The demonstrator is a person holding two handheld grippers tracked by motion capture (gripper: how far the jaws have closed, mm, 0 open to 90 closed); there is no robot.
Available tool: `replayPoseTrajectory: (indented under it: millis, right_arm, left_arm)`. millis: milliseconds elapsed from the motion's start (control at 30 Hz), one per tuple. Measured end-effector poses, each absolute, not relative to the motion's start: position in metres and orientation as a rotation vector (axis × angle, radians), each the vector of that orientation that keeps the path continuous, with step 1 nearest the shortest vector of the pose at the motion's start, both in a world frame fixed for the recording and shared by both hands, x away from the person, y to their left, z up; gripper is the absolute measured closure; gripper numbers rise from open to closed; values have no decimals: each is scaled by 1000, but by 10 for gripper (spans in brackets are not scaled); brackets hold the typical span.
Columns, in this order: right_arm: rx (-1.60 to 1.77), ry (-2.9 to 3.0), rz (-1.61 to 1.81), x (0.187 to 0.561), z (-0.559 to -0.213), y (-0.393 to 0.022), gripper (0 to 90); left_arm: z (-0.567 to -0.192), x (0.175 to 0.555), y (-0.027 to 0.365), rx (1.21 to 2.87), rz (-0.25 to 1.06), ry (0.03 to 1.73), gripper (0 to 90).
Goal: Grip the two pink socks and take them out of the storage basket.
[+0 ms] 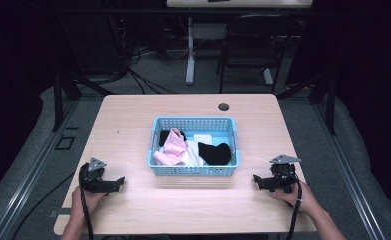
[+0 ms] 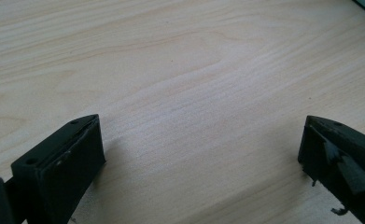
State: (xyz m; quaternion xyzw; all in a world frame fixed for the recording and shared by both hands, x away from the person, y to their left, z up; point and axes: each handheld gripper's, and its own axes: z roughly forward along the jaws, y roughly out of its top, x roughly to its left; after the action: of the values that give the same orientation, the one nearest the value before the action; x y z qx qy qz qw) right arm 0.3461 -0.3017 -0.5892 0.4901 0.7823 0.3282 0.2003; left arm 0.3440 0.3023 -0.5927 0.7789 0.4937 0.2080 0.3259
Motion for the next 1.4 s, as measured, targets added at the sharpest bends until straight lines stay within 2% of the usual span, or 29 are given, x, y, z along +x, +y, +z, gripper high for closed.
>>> replayPoseTrajectory:
  millis: [500,667,833,1400]
  right_arm:
    - [1374,2189,912,345,-589,-302,0]
    - [1367,2187,917,345,-589,-302,0]
    - [1366,2187,917,345,-589,-302,0]
    - [1357,2192,924,344,-589,-301,0]
  left_arm:
    - [-588,346,303,2067,547,1299,3]
    - [-560,346,313,1986,537,1327,3]
    - [-545,347,311,1974,527,1324,4]
    - [-489,340,262,2069,484,1124,7]
